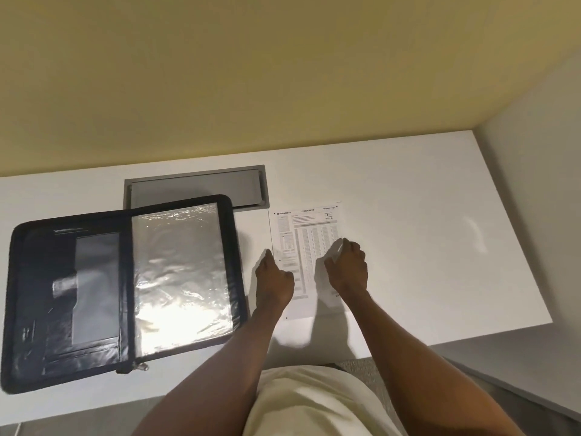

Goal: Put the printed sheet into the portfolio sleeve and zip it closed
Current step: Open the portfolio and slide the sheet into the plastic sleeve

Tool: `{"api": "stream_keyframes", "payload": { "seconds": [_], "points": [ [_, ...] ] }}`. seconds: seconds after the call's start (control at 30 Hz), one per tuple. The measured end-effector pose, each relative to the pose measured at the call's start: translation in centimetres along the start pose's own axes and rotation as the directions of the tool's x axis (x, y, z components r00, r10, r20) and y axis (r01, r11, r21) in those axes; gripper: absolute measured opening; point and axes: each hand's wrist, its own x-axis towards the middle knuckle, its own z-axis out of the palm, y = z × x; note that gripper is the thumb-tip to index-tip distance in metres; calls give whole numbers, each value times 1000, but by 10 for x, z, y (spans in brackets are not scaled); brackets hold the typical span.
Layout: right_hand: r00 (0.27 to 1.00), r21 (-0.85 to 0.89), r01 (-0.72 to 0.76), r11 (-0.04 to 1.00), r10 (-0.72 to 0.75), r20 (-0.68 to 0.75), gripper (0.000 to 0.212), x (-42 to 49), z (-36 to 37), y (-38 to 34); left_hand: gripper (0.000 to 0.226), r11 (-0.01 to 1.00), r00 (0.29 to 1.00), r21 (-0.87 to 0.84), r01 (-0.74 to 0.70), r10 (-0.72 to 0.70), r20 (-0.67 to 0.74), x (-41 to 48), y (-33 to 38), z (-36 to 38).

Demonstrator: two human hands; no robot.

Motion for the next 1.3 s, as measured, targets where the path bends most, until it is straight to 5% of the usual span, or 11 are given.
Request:
{"api": "stream_keyframes", "payload": {
  "seconds": [0.1, 0.33, 0.5, 0.63, 0.73, 0.83, 0.93, 1.1, 1.17, 1.23, 1.3],
  "points": [
    [997, 89, -78, 993, 78, 4, 46, 8, -4, 13, 38, 997, 997, -48, 62, -64, -39, -3, 6, 10],
    [996, 242, -84, 967, 90, -15, 30, 15, -3, 24, 80, 974, 976, -124, 190, -201, -79, -10, 23, 34],
    [992, 317, -124, 940, 127, 12, 32, 17, -2, 21, 68, 902, 896, -178, 394, -420, -143, 11, 40, 36],
    [992, 350, -122, 929, 123, 19, 32, 24, -3, 26, 60, 768, 845, -409, 492, -535, 12, 26, 29, 27],
    [995, 354, -103, 930, 97, 36, 33, 25, -3, 29, 54, 713, 860, -503, 489, -492, 139, 25, 20, 25],
    [995, 360, -97, 928, 90, 35, 32, 24, -3, 28, 51, 763, 886, -460, 454, -443, 140, 20, 16, 30],
    [995, 360, -97, 928, 92, 33, 31, 22, -4, 28, 15, 807, 914, -441, 393, -396, 91, 15, 10, 29],
    [998, 381, -26, 924, 0, 69, 23, 25, -15, 31, 35, 840, 951, -450, 304, -244, 189, 12, -3, 3],
    [996, 471, 3, 882, -43, 75, 35, 29, -25, 35, 34, 827, 957, -497, 262, -155, 247, 13, -6, -12],
    [993, 587, -35, 809, -40, 115, 21, 31, -37, 36, 27, 796, 950, -547, 258, -107, 293, 15, -8, -29],
    [970, 703, -114, 702, -75, 232, 47, 34, -50, 36, 21, 766, 943, -591, 251, -57, 327, 19, -9, -46]
  ]
}}
